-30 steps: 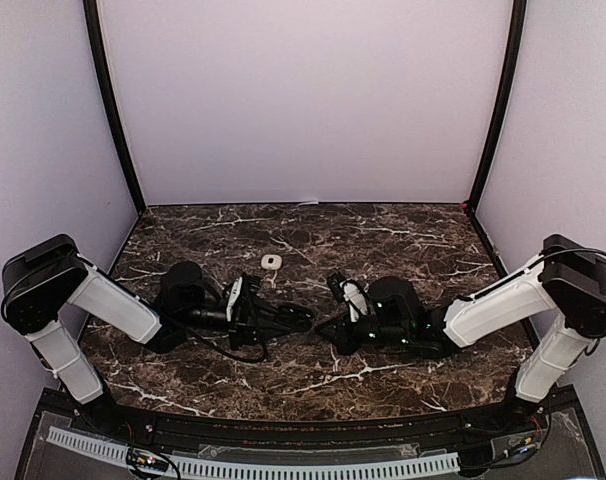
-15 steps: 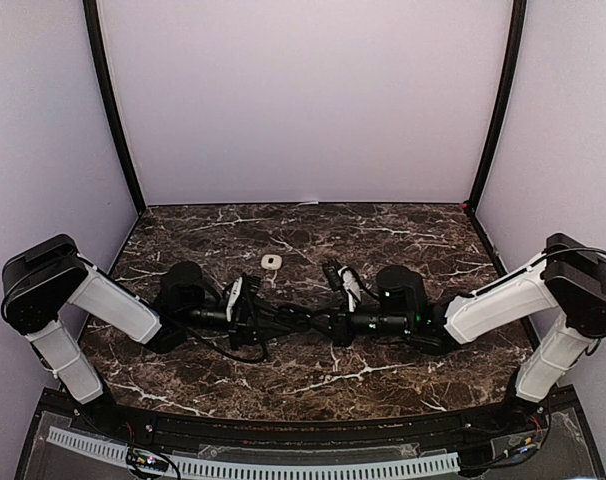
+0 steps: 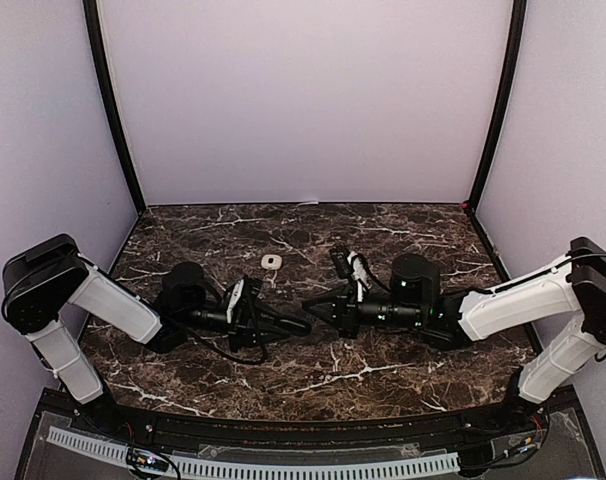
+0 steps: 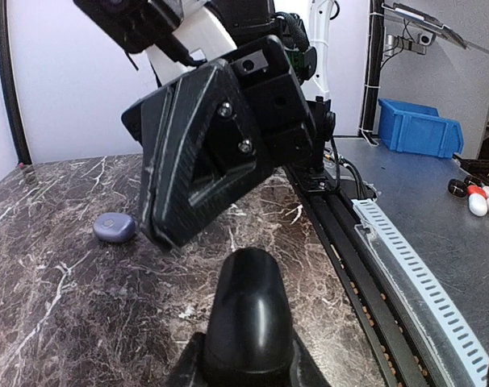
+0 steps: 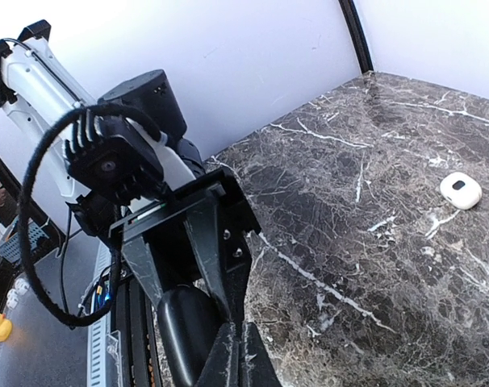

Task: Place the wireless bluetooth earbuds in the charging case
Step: Close the charging case with the earbuds, then place the charging case with the earbuds at the center of the board.

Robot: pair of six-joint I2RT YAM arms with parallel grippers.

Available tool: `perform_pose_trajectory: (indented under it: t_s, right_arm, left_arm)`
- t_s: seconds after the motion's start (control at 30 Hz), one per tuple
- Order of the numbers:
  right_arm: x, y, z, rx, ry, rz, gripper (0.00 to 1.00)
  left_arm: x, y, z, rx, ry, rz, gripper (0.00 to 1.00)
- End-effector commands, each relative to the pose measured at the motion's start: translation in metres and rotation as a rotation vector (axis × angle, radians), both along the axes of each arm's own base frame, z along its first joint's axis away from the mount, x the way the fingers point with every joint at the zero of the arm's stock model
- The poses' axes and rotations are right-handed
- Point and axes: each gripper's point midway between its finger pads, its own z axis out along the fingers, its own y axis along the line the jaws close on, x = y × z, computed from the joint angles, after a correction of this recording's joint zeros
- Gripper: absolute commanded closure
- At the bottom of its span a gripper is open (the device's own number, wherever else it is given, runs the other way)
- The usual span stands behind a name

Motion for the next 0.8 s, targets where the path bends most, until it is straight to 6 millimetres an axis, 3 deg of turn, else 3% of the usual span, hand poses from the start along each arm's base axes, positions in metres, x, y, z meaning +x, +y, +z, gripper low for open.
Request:
perform_pose_trajectory:
  t_s: [0.0,0.37,0.77]
  right_arm:
    - [0.0,-0.006,0.022,0.044,-0.078,-0.002,1.0]
    - [0.023,-0.035,0.028,-0.007,-0.134,-0.202,1.0]
    - [0.021,-0.053,0.034,-0.088,-0.21,-0.216,0.94]
  left_arm:
    - [0.0,-0.004,0.003,-0.001,0.005,-0.027,1.0]
    - [0.008,-0.003,0.004,0.013,-0.003,0.024,1.0]
    - [0.014,-0.003,0.003,0.027,0.009,0.056,1.0]
